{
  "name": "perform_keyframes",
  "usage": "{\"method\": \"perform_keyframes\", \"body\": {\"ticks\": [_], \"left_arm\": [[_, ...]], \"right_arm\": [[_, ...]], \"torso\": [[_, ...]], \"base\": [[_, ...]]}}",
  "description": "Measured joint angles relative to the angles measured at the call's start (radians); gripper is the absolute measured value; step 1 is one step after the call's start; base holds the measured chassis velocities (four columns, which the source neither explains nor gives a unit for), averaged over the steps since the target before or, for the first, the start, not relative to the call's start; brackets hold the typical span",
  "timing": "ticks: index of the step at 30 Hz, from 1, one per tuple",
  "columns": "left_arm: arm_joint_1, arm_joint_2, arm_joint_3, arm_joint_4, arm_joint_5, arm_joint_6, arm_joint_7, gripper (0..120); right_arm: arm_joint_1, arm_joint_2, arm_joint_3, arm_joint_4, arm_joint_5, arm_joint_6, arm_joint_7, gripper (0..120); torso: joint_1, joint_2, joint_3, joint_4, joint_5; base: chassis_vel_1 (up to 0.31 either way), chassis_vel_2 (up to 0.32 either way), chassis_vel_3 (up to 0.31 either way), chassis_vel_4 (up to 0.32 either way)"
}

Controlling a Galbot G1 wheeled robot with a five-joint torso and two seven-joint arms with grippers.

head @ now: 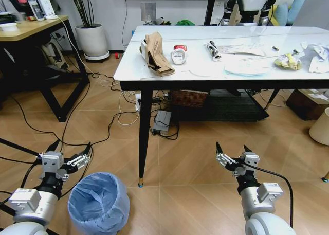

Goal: Pick up the trash bin and place the trash from the table into it.

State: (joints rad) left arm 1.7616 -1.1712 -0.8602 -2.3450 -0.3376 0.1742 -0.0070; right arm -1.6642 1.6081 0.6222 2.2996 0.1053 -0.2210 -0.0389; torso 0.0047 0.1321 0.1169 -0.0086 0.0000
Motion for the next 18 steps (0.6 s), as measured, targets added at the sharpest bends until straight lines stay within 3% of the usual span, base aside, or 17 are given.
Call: {"method": "perform_keyframes", "body": {"ticks": [12,18], "left_arm": [[0.002,0.004,0.002,0.011,-0.001,0.002,-0.009,100],[0.032,0.022,-0.017,0.026,-0.022,0.029,-0.024,100]], "right_arm": [[0.007,0.0,-0.011,-0.013,0.0,-0.002,0.001,100],[0.009,0.0,-0.016,-0.019,0.0,-0.003,0.001,100]], "torso": [[-0.004,-0.047,-0.039,0.0,-0.0001],[-0.004,-0.052,-0.044,0.0,0.0]], "base": [[0.0,0.0,0.0,0.0],[0.0,0.0,0.0,0.0]]}}
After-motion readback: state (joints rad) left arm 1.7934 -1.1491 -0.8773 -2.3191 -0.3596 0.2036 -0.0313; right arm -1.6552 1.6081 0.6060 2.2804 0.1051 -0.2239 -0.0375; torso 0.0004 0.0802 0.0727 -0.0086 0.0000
